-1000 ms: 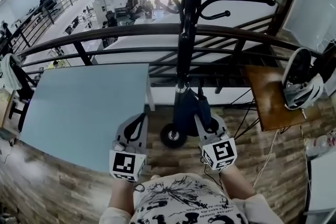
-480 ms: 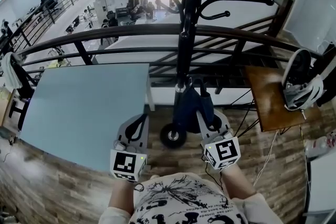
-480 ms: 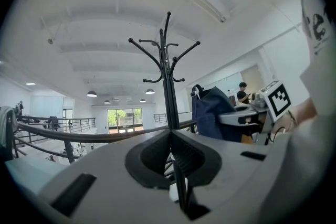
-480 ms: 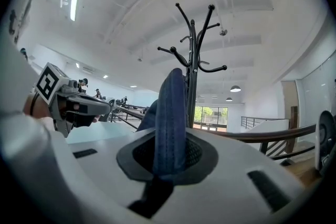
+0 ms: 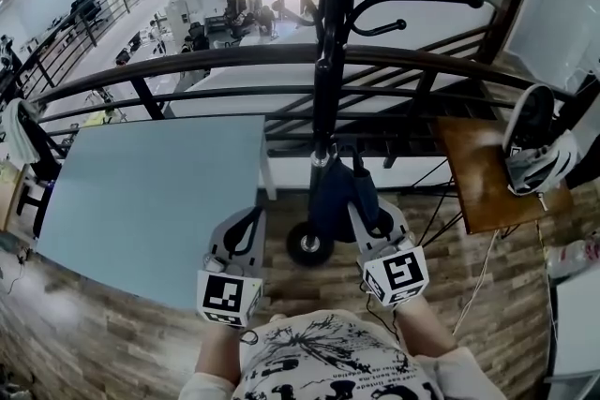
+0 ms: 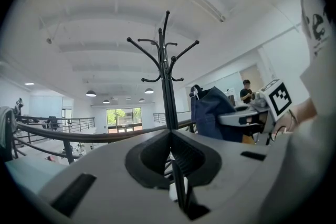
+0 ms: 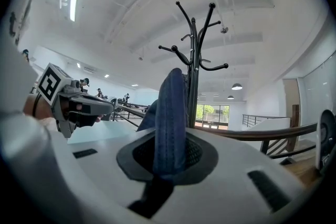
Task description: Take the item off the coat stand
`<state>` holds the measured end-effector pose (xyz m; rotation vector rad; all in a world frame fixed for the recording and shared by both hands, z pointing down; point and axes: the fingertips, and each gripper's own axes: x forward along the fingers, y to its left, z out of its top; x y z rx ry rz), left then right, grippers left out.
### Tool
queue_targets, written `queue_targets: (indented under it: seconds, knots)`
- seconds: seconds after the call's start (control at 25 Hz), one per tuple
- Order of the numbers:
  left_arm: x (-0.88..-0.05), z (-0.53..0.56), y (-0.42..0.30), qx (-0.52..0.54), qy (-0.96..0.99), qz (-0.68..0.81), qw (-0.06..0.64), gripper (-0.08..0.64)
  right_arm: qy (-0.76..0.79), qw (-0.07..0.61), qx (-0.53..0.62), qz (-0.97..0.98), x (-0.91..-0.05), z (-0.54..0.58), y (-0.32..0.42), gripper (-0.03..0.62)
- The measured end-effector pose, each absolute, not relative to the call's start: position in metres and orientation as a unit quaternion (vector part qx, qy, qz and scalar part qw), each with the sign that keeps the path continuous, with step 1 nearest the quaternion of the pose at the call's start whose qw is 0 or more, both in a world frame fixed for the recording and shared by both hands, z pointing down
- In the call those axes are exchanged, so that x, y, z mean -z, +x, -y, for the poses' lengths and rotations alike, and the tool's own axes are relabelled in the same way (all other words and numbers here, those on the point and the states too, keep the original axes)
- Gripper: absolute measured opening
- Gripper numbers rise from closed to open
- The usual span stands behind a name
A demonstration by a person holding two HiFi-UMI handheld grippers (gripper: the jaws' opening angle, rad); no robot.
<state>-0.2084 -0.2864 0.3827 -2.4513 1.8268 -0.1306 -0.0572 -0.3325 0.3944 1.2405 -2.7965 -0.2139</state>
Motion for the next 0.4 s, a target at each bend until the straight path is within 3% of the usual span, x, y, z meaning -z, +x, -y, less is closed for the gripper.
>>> queue_targets:
  seconds: [0.4]
  knots:
    - [-0.3831,0.2886,-0.2083,0.039,-0.801,-0.595,0.044,0.005,0.401,0.037,0.08,0.912,-0.3907,0.336,-0.0601,0.029]
